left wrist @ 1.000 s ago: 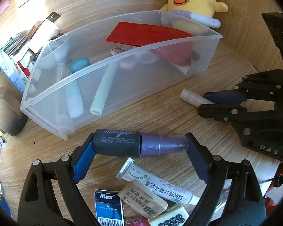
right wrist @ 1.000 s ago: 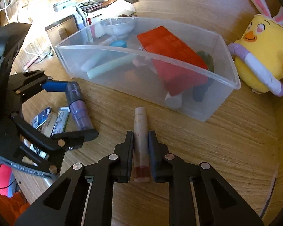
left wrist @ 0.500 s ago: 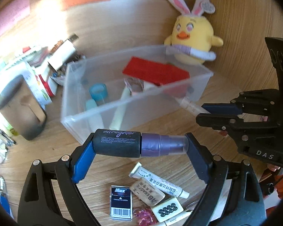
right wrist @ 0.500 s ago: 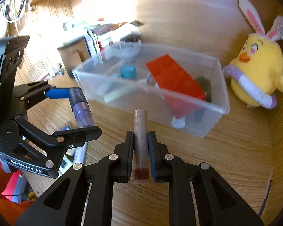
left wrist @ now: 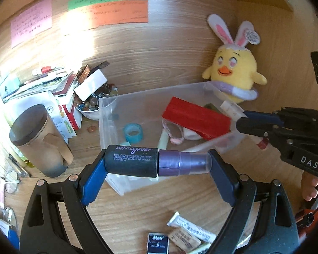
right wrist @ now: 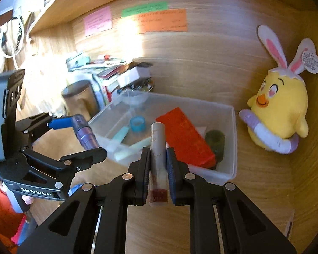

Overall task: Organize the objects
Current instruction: 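Carry bottle and lip tube into the clear box and release both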

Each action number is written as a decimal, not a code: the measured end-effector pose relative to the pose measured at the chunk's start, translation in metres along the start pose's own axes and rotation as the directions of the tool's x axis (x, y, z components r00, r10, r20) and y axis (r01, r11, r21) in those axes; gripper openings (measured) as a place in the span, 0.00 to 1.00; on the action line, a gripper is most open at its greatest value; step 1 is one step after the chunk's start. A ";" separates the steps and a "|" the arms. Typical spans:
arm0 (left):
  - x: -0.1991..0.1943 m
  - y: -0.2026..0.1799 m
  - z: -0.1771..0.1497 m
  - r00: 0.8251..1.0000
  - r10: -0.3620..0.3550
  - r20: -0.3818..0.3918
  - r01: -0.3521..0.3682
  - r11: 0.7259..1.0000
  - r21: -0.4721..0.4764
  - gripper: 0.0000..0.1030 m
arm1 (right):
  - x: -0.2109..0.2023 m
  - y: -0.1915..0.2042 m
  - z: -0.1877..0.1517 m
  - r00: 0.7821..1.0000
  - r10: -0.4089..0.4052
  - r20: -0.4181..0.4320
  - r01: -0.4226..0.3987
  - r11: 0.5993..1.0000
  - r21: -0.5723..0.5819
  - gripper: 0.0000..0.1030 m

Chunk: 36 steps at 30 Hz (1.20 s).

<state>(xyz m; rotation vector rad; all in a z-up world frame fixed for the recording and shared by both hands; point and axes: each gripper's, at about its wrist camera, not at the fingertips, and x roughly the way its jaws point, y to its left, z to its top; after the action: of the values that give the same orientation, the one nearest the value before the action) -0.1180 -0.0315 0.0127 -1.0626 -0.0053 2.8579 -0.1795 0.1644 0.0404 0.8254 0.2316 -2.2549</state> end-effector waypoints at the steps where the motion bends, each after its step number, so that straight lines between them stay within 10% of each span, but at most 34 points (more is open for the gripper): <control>1: 0.003 0.003 0.003 1.000 -0.003 -0.005 0.003 1.000 -0.013 0.88 | 0.002 -0.002 0.003 1.000 0.000 0.000 0.000 1.000 0.006 0.13; 32: 0.056 0.020 0.025 0.994 -0.041 -0.102 0.033 0.996 -0.085 0.89 | 0.096 -0.009 0.021 0.982 0.002 -0.189 -0.009 0.999 -0.034 0.14; 36: 0.050 0.020 0.024 0.995 -0.045 -0.093 0.037 0.996 -0.086 0.89 | 0.089 -0.010 0.021 0.982 0.000 -0.187 -0.005 1.000 -0.023 0.27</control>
<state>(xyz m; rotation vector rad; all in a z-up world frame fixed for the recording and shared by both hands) -0.1728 -0.0459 -0.0021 -1.1984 -0.1400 2.7907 -0.2445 0.1131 0.0012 1.0258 0.3434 -2.1685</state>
